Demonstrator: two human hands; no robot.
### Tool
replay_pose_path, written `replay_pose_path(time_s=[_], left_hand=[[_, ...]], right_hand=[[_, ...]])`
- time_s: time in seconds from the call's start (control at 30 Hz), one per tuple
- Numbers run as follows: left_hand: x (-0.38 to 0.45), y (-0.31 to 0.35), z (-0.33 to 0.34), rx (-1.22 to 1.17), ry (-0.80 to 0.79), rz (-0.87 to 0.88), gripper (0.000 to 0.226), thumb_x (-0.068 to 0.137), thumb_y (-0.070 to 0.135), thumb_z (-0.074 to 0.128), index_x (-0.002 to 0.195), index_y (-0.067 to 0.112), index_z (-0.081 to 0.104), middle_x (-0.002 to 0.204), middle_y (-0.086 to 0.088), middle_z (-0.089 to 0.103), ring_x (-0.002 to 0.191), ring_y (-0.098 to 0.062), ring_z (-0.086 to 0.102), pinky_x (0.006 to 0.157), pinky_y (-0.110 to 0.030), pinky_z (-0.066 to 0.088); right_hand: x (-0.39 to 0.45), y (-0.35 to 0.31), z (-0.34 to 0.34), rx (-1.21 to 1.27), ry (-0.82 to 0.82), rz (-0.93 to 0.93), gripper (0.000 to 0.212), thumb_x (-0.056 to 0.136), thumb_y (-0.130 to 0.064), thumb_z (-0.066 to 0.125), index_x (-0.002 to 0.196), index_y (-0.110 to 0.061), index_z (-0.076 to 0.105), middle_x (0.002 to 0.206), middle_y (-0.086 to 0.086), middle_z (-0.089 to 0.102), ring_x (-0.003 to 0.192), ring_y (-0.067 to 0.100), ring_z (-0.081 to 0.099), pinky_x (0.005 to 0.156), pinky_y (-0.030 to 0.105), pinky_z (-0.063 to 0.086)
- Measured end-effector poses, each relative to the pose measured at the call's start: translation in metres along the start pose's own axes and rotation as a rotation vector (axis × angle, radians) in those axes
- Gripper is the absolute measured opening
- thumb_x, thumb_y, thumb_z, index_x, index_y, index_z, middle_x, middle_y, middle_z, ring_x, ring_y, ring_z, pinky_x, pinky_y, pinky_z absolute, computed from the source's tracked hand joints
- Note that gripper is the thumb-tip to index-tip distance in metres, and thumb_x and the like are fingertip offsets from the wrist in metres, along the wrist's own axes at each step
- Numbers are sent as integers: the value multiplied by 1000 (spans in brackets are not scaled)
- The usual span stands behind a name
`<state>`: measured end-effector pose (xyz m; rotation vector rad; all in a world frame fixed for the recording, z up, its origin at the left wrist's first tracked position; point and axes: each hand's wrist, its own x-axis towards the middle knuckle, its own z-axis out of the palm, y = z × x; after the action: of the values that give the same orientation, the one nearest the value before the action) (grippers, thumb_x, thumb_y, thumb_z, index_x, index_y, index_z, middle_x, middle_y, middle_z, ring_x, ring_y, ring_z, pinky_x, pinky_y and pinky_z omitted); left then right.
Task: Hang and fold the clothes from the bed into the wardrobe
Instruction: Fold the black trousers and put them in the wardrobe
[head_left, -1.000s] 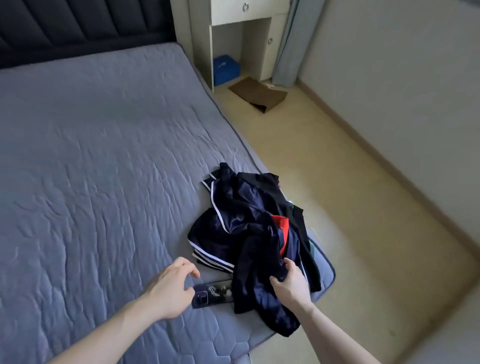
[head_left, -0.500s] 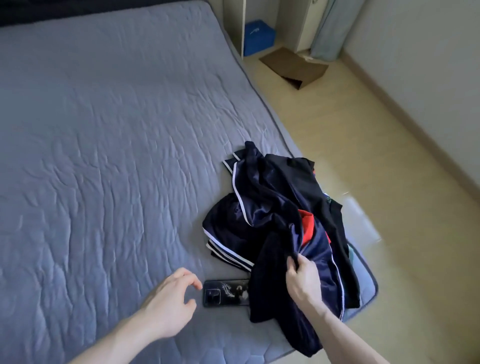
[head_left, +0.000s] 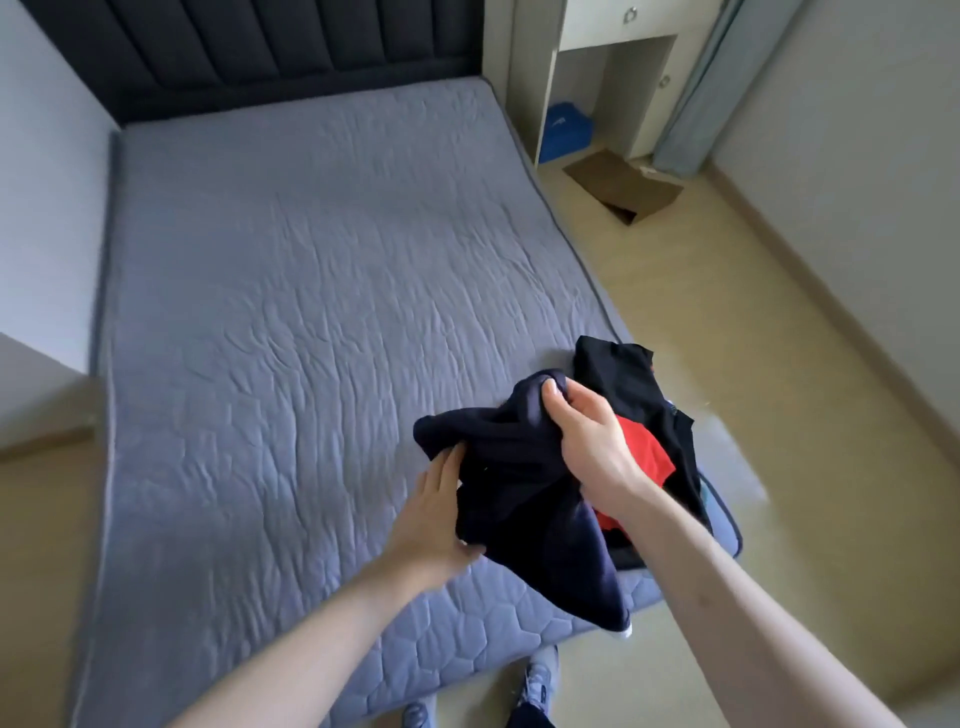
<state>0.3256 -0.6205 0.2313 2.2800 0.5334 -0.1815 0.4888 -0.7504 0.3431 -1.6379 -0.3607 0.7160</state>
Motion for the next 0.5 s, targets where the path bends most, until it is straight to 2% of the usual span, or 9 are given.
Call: replay_pose_path(time_s=[0.03,0.1,0.17,0.27,0.3,0.37,0.4,0.43,0.5], left_hand=[[-6,-3,-18,-13,140,-1,115,75,40,81,162,25,8,166,5,17,148,-19,30,112,-41,43],[-12,-14,-50,-13,329,-7,99,80,33,77,160,22,19,163,-2,23,148,-23,28,119,-40,34],[-22,-27,-84,95,307,63,72,88,27,69,153,27,39,161,-1,31,149,-27,27,121,-44,30],[-44,-42,-120,225,174,201,27,99,22,60,122,28,72,142,9,59,145,-22,38,121,-41,30],[-52,-43,-130,208,145,191,26,101,22,56,114,37,73,129,19,65,137,-13,46,115,-35,36],[-74,-42,-153,126,127,47,33,104,30,49,91,57,63,89,35,66,102,-2,61,82,-21,45],[-81,-41,-164,74,166,-17,33,105,34,47,80,54,57,74,30,63,81,-5,60,66,-23,39],[-87,-39,-175,28,223,-51,34,105,35,49,73,43,52,64,19,59,67,-9,54,59,-28,34],[-94,-29,-195,-50,321,-86,40,105,32,53,67,23,43,56,5,47,57,-12,43,57,-31,32]], right_hand=[[-4,-17,11,17,-16,26,39,108,-26,48,73,-18,62,73,-2,66,71,9,63,65,20,51],[-7,-40,24,46,-43,105,35,107,-31,51,79,-19,69,79,3,71,77,15,68,72,27,55],[-11,-53,41,59,-62,179,32,105,-35,56,85,-14,72,87,11,72,84,23,70,83,38,56],[-16,-66,70,54,-46,264,37,101,-38,61,90,-4,70,93,15,74,87,27,73,86,43,59],[-14,-67,74,65,-28,295,36,100,-39,62,90,-5,71,93,14,76,85,27,75,82,41,61],[-10,-66,77,26,16,325,32,101,-39,62,89,-12,74,92,12,78,82,25,77,77,40,64],[-7,-64,74,-61,42,323,30,102,-39,60,94,-13,73,92,11,76,82,25,75,82,43,64],[-6,-62,70,-215,52,306,31,101,-38,60,104,-9,71,93,10,73,84,26,72,87,47,62],[-15,-60,68,-627,31,229,42,97,-33,66,126,-3,61,103,6,63,95,25,65,93,46,57]])
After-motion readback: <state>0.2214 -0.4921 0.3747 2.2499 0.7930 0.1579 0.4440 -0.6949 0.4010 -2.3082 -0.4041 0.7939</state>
